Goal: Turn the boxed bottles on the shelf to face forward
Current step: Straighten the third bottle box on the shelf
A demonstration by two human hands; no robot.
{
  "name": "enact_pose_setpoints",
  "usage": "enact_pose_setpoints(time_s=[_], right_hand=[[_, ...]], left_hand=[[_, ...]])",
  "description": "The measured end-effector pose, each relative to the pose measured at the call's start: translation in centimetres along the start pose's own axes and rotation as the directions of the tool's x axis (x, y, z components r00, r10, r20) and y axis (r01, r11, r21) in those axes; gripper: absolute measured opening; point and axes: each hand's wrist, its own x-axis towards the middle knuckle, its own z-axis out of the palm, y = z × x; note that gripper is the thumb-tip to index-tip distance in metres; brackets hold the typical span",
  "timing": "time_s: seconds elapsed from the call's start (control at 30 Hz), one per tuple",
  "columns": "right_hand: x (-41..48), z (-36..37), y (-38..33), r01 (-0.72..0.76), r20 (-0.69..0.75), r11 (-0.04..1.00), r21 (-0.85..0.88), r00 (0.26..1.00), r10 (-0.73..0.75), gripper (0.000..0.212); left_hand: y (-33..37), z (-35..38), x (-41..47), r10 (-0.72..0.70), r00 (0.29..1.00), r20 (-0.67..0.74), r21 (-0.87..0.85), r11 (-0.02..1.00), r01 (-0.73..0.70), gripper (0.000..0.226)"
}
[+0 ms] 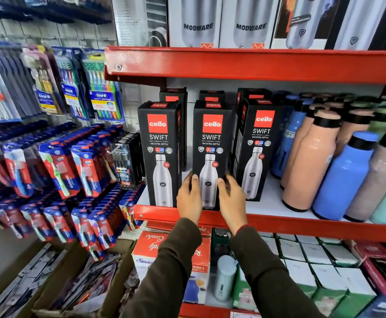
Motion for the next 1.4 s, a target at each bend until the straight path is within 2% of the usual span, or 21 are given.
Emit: enact_pose_setpoints(time_s=[0.2, 0.6, 0.73, 0.83, 0.9, 1.03, 1.13, 1.2, 1.27, 1.33, 1.4], right_hand=[[-1.0, -0.3, 0.3, 0.02, -0.019, 0.999, 0.027, 1.0, -0.019, 0.041], [-1.5, -0.8, 0.0, 0.026, -0.011, 0.998, 0.049, 1.0, -0.026, 0.039], [-1.1, -1.0, 1.2, 0.045, -0.061, 0.999, 0.026, 0.997, -0.043, 0.042], [-0.7, -2.2, 1.9, 0.084, -0.143, 0.996, 0.041, 0.987, -0.077, 0.037], [-0.4, -3.4, 2.2, 0.111, -0.205, 0.992, 0.052, 0.974, -0.098, 0.033], [0.8, -5.6, 3.1, 0.133, -0.31, 0.991, 0.008, 0.943, -0.124, 0.033], [2.1, -7.2, 3.9, 0.121, -0.333, 0.993, -0.008, 0.936, -0.117, 0.042], [3.2, -8.0, 4.4, 0.092, -0.307, 0.995, -0.038, 0.947, -0.099, 0.049], [4.4, -8.5, 4.8, 0.047, -0.243, 0.996, -0.077, 0.968, -0.065, 0.052], [5.4, -8.8, 5.1, 0.031, -0.169, 0.995, -0.093, 0.984, -0.047, 0.052], [6.1, -9.0, 5.2, 0.013, -0.116, 0.996, -0.086, 0.993, -0.023, 0.05]], left_hand=[[0.2, -0.8, -1.4, 0.036, 0.999, 0.012, 0.052, 0.998, -0.037, 0.042], [-0.2, -0.6, -1.9, 0.057, 0.998, 0.027, 0.008, 0.998, -0.057, 0.041], [-1.5, 0.5, -2.9, 0.185, 0.978, -0.098, 0.002, 0.983, -0.186, 0.039], [-1.4, 1.8, -4.9, 0.318, 0.918, -0.237, 0.093, 0.948, -0.304, 0.043], [-1.1, 2.7, -6.0, 0.383, 0.887, -0.259, 0.094, 0.923, -0.372, 0.049], [-1.1, 5.0, -7.2, 0.528, 0.828, -0.189, 0.103, 0.849, -0.518, 0.05], [-0.7, 7.2, -7.6, 0.582, 0.813, -0.011, 0.071, 0.811, -0.58, 0.044], [-0.8, 8.7, -7.6, 0.552, 0.818, 0.161, 0.023, 0.826, -0.563, 0.044], [-0.9, 10.3, -7.0, 0.51, 0.825, 0.242, 0.042, 0.844, -0.534, 0.047], [-0.7, 11.8, -6.0, 0.437, 0.873, 0.218, 0.072, 0.885, -0.461, 0.05], [-0.2, 13.0, -4.5, 0.292, 0.941, 0.172, 0.077, 0.948, -0.308, 0.052]])
